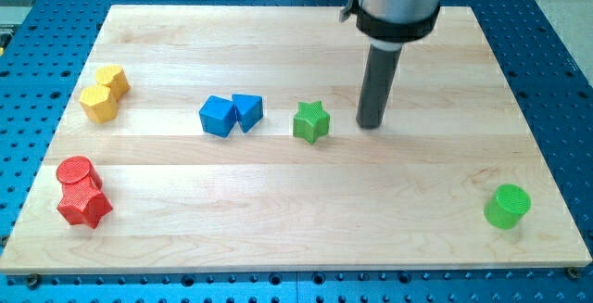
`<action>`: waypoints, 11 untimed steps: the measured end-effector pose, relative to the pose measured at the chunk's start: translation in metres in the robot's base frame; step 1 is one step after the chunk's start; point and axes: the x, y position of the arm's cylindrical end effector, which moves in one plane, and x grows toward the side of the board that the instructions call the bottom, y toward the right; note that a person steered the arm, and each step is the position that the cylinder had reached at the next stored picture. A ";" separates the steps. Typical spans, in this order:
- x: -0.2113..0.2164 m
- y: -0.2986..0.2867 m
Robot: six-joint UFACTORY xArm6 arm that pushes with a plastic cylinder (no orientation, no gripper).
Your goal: Push the green star towards the green circle
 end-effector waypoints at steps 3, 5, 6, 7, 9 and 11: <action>0.089 -0.070; 0.035 -0.108; 0.048 -0.162; 0.089 -0.153; 0.103 -0.131; 0.154 -0.036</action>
